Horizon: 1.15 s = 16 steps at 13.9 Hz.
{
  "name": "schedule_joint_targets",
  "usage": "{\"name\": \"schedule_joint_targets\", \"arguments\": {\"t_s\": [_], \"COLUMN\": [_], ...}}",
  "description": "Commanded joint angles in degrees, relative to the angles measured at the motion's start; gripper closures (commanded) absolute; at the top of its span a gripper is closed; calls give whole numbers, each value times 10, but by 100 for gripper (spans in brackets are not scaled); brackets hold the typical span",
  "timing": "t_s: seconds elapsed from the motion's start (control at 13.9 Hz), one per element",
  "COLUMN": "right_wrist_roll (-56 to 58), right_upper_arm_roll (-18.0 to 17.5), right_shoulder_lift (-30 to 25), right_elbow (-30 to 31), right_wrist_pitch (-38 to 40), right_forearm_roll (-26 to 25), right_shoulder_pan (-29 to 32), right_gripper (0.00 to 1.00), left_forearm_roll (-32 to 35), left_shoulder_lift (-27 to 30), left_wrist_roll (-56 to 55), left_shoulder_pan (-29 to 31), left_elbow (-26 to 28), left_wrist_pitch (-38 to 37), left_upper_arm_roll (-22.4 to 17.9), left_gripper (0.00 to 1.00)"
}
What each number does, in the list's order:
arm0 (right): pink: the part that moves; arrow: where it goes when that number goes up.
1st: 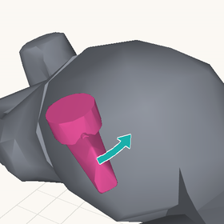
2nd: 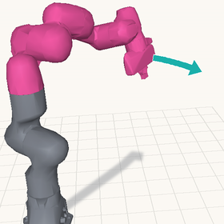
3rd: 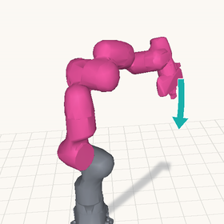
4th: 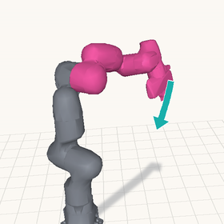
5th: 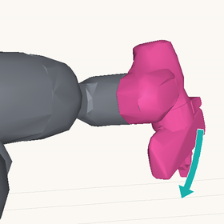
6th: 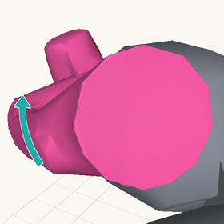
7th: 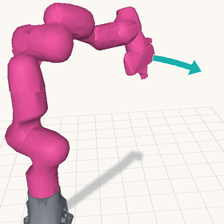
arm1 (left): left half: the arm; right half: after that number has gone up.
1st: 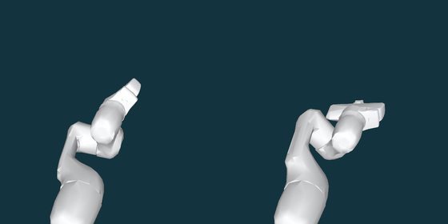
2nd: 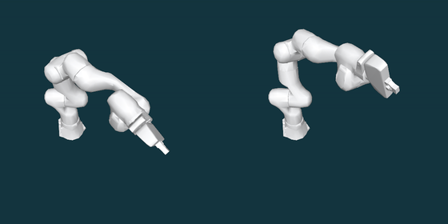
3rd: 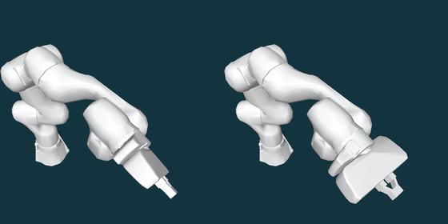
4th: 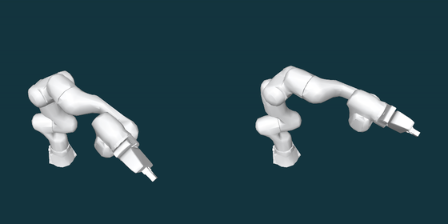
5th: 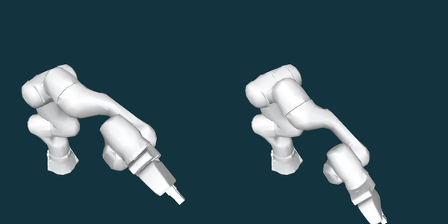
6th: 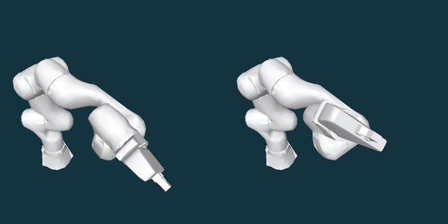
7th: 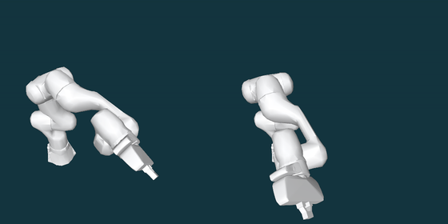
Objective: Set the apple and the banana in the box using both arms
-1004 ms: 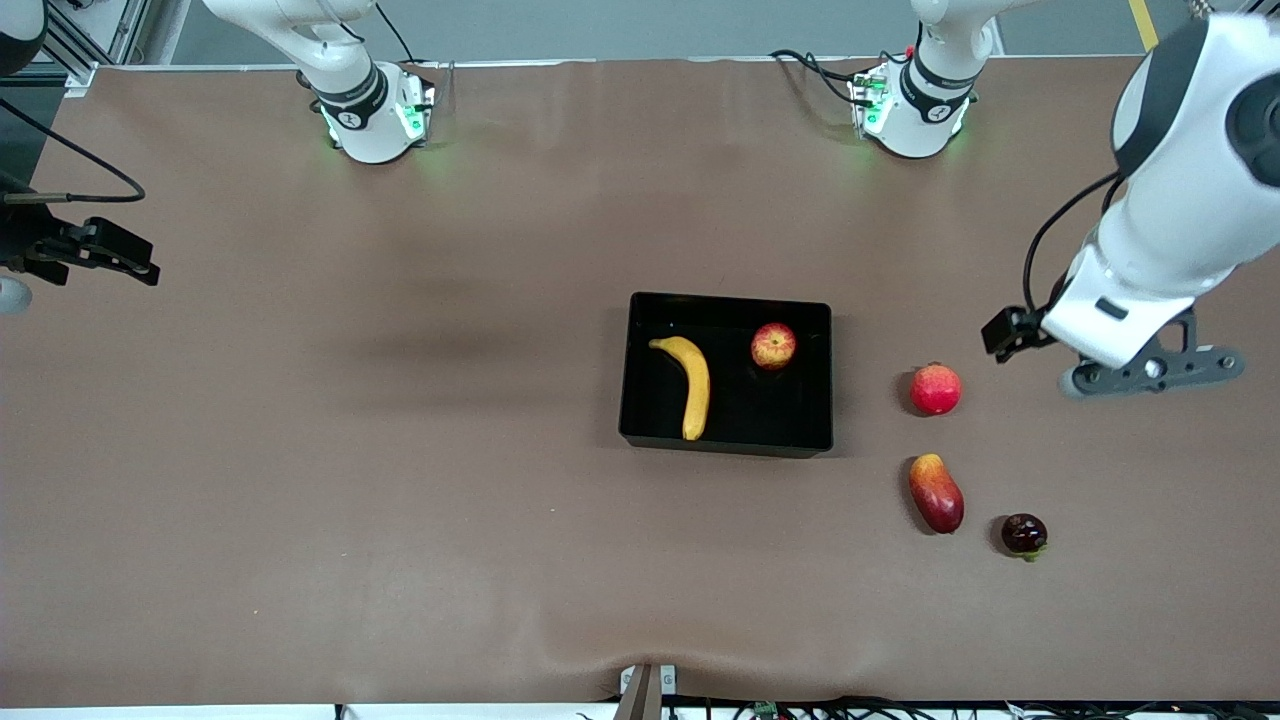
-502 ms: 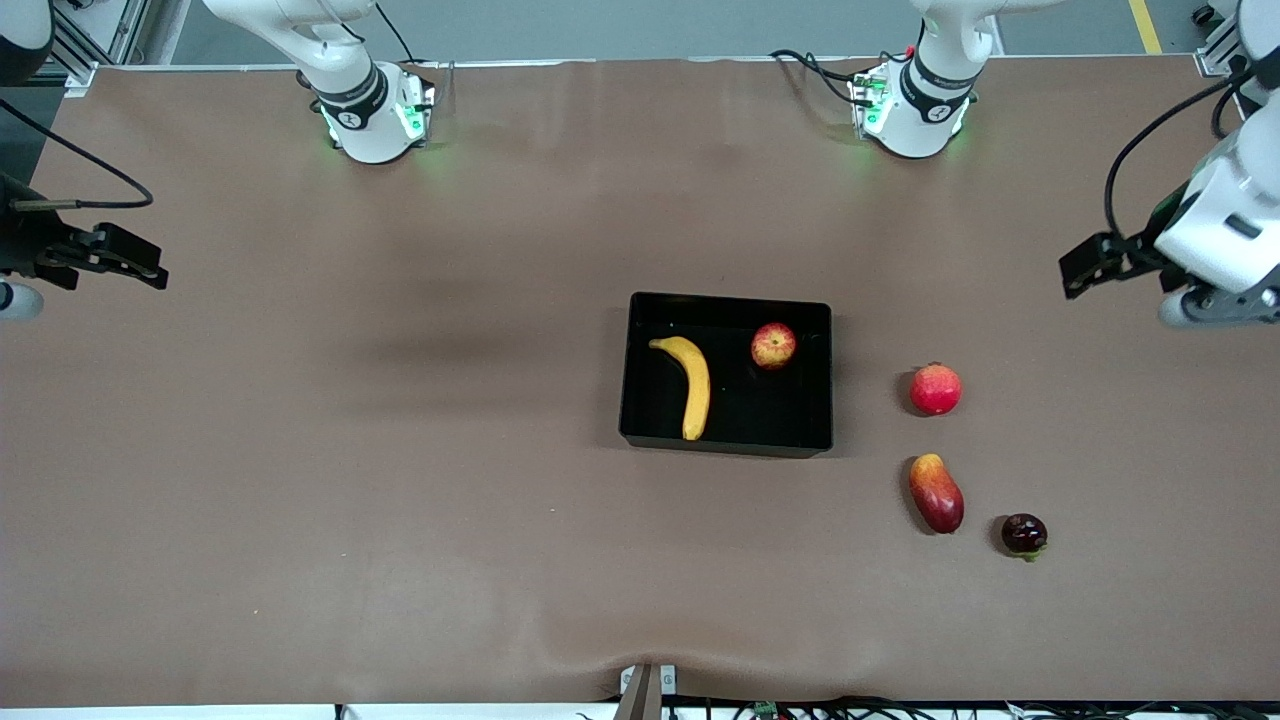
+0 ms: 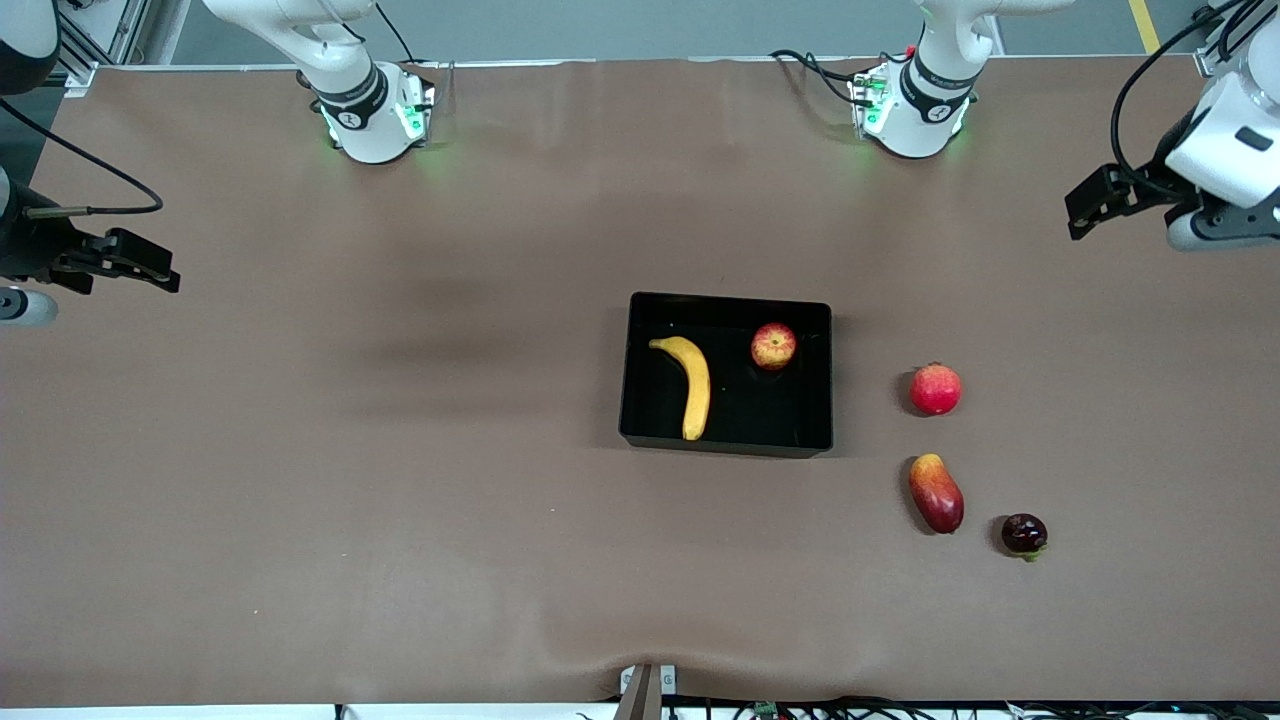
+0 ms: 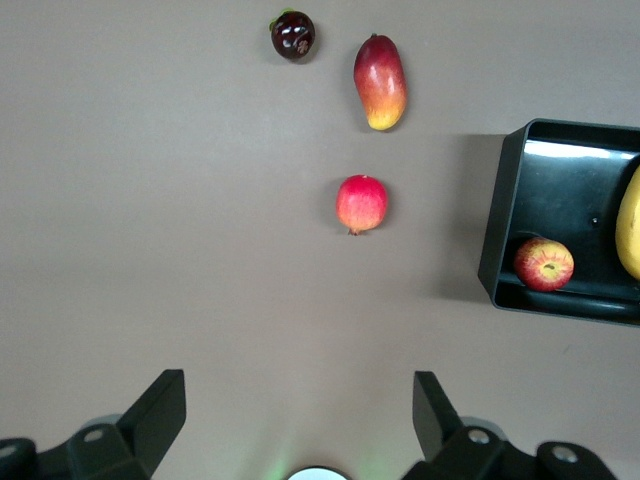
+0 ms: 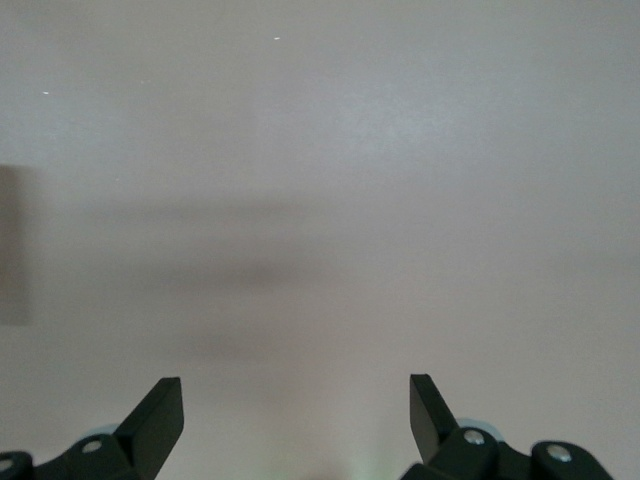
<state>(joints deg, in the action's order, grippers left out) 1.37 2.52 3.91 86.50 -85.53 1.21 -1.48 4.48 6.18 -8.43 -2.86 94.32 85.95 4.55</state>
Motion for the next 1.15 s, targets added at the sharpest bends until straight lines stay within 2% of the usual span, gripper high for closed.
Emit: {"name": "schedule_joint_targets", "arguments": {"t_s": [0.0,0.65,1.08], "right_wrist_roll": [-1,-3,-1], "right_upper_arm_roll": [0,0,0], "right_shoulder_lift": [0,1,1], "right_elbow": [-7,-7,-7], "right_wrist_pitch": [6,3,3], "right_forearm_roll": [20,19,12], "right_shoulder_pan": [5,2,0], "right_gripper": [0,0,0], "left_forearm_roll": [-22,-25,-25], "left_shoulder_lift": [27,16,-6], "left_wrist_roll": [7,8,3], "left_shoulder_pan": [-3,0,9], "left_elbow": [21,10,-31], "left_wrist_pitch": [7,-3,-12], "left_upper_arm_roll": [-8,-9,-9], "left_gripper": [0,0,0]}}
